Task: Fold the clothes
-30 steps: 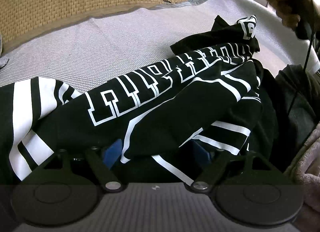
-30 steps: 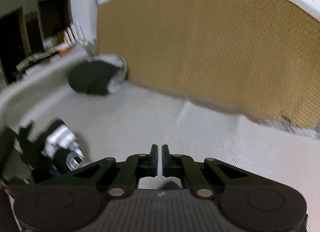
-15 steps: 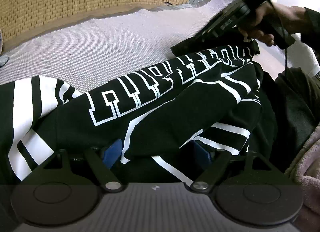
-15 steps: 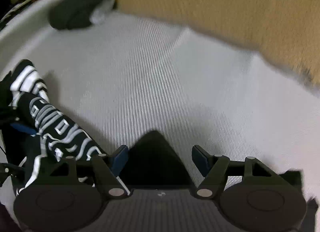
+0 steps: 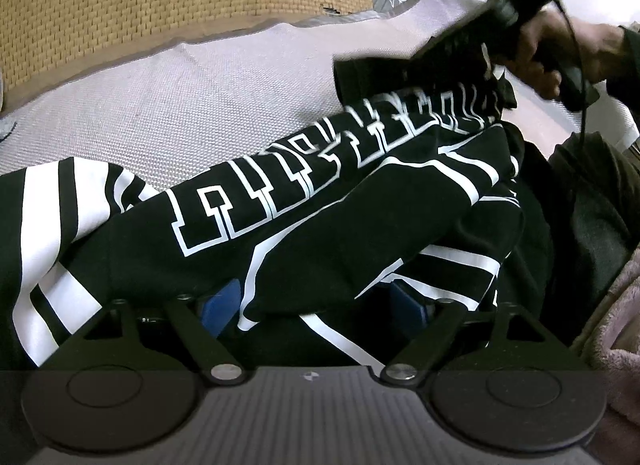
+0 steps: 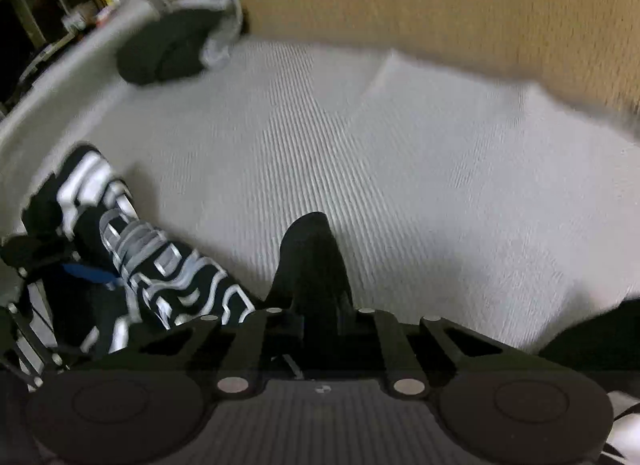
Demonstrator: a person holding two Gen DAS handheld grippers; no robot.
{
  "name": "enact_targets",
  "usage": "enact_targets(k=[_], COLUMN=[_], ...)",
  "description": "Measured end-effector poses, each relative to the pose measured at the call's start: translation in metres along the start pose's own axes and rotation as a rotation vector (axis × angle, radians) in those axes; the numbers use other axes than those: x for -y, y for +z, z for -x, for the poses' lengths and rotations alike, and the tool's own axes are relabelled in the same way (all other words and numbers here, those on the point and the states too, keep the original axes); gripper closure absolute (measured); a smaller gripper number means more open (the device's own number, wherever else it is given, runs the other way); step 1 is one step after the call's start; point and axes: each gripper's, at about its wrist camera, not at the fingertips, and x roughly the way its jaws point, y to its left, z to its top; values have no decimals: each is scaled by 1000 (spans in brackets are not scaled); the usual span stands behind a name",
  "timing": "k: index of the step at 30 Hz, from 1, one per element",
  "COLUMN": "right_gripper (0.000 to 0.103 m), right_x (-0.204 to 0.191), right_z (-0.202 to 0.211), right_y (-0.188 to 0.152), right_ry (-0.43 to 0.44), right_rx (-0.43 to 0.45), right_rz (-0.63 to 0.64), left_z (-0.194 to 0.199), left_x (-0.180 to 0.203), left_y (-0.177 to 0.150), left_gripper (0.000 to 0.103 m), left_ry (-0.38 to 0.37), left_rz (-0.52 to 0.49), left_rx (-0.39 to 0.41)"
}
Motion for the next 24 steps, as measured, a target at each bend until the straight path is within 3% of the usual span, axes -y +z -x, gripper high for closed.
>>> enact_targets(k=[4, 8, 11, 14, 22, 24], right_gripper=[90, 90, 90, 90, 90, 90], right_x=[-18, -31, -36, -41, -42, -46], right_z=[32, 57, 77, 98, 154, 152], right_y=[16, 29, 32, 34, 38, 30], right_ry=[11, 15, 6, -8, 4, 15], right_rx=[136, 251, 339, 431, 637, 643], right_rz=[53, 92, 94, 88, 74, 79], left_z=[3, 14, 30, 56, 77, 82], left_x=[-4, -11, -17, -27, -43, -47], left_y=[0, 2, 5, 6, -4, -6], left_gripper=[20, 22, 24, 24, 24, 24], left_ry=[-15, -50, -80, -130, -131, -131], left_rz=[17, 69, 119, 200, 336, 370], left_rx=[15, 80, 171, 334, 477, 512])
